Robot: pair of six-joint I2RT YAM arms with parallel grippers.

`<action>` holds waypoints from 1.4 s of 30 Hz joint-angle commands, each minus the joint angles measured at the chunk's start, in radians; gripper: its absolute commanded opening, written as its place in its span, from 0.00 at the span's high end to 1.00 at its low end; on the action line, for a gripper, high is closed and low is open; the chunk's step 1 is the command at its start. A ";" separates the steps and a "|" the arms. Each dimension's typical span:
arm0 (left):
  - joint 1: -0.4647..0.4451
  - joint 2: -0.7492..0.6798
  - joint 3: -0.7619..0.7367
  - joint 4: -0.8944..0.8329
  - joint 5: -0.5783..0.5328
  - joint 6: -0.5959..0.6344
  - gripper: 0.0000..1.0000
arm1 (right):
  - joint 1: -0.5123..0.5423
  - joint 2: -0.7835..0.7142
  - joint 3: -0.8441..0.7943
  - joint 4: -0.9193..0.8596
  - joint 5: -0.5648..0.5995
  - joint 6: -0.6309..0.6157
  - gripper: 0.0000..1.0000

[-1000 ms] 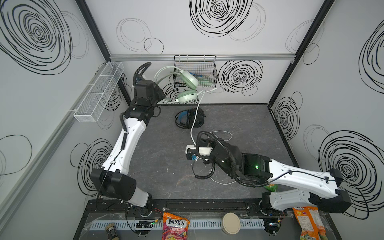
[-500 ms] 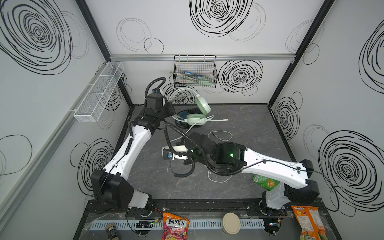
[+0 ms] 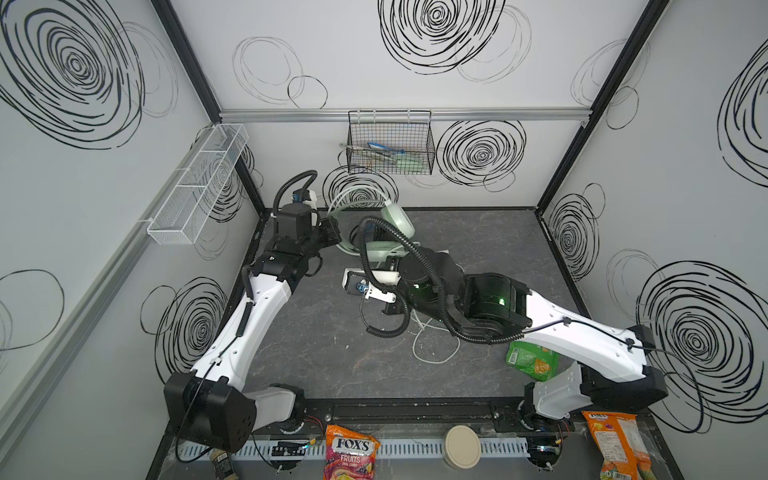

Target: Wrap the headphones

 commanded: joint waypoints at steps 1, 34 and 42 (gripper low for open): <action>-0.011 -0.009 0.025 0.271 0.093 -0.254 1.00 | -0.001 -0.055 -0.080 0.146 -0.075 0.135 1.00; -0.226 -0.026 0.217 0.645 0.533 -0.698 1.00 | -0.622 -0.255 -0.453 0.433 -0.590 0.471 1.00; -0.256 -0.080 0.189 0.472 0.580 -0.555 1.00 | -0.723 -0.158 -0.361 0.426 -0.615 0.456 1.00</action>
